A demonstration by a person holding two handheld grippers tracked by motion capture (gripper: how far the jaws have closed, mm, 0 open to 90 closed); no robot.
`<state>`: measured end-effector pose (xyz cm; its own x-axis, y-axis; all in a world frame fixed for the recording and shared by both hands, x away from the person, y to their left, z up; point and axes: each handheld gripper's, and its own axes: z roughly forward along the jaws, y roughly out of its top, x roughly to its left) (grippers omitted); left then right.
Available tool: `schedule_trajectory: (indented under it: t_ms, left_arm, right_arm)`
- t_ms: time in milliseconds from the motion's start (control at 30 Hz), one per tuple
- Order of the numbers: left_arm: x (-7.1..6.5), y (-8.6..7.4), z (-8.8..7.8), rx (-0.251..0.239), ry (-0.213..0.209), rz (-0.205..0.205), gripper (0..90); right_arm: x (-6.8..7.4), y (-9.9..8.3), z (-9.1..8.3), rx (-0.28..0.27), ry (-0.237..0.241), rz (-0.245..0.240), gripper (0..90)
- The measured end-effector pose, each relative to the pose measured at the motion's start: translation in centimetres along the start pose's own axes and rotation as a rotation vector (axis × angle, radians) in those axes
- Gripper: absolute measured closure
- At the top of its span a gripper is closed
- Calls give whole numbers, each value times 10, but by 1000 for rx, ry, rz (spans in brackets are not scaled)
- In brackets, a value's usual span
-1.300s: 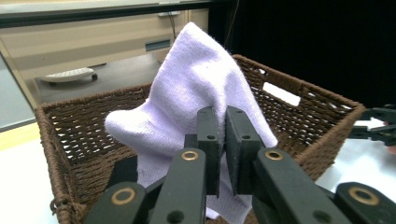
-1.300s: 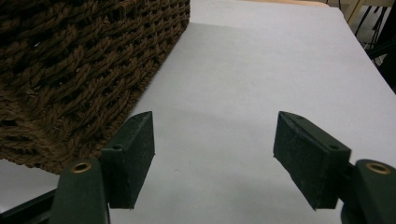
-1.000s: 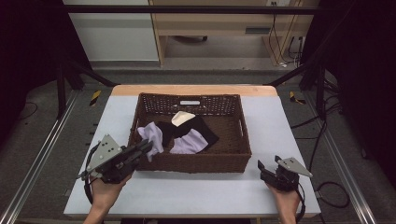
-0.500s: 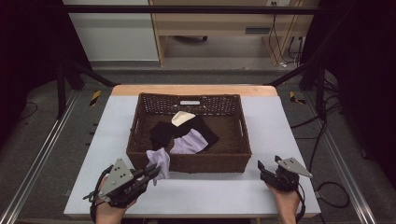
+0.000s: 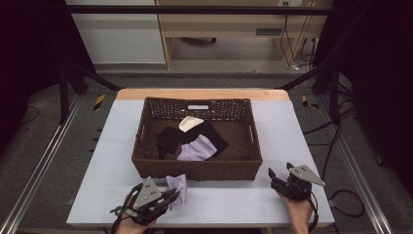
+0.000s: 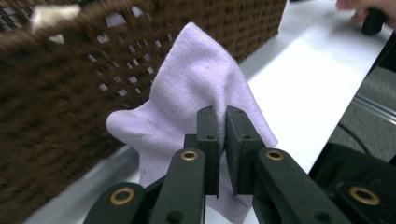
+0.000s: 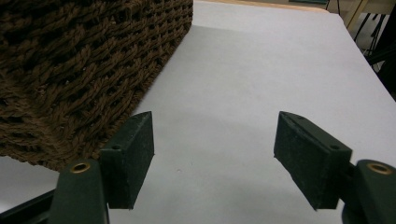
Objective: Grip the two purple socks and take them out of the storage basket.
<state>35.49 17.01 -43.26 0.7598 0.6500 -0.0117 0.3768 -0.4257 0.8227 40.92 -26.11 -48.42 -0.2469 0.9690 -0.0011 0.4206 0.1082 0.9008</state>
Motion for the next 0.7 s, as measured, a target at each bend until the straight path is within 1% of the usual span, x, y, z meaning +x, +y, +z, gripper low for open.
schedule_trajectory:
  t_ms: [33,67,100,167,267,333,367,400,467,600,700]
  left_arm:
    - [0,-2,4,15,-2,4,837]
    - [0,-2,4,15,-2,4,835]
    - [-2,-4,11,40,0,9,833]
    - [-3,-7,18,64,-12,1,829]
    - [-4,-10,28,93,-15,4,809]
    - [-5,-11,33,107,-13,10,770]
    - [-6,-11,34,108,-7,10,734]
    - [-7,-11,34,108,-7,9,696]
    - [-7,-11,34,104,-7,12,653]
    - [-4,-7,23,53,9,-12,579]
    - [0,-1,13,8,13,-30,565]
  right_arm:
    - [0,0,0,0,0,-1,284]
    - [0,0,0,0,0,-1,284]
    - [0,0,0,0,-1,-1,280]
    - [0,0,0,0,-3,-1,280]
    - [1,0,0,5,0,4,277]
    - [1,0,0,6,0,5,277]
    - [0,0,1,4,-3,-2,276]
    - [0,0,1,4,-3,-3,276]
    - [0,0,1,3,-3,-5,275]
    - [0,0,1,5,-3,0,275]
    - [0,0,1,6,-4,-2,277]
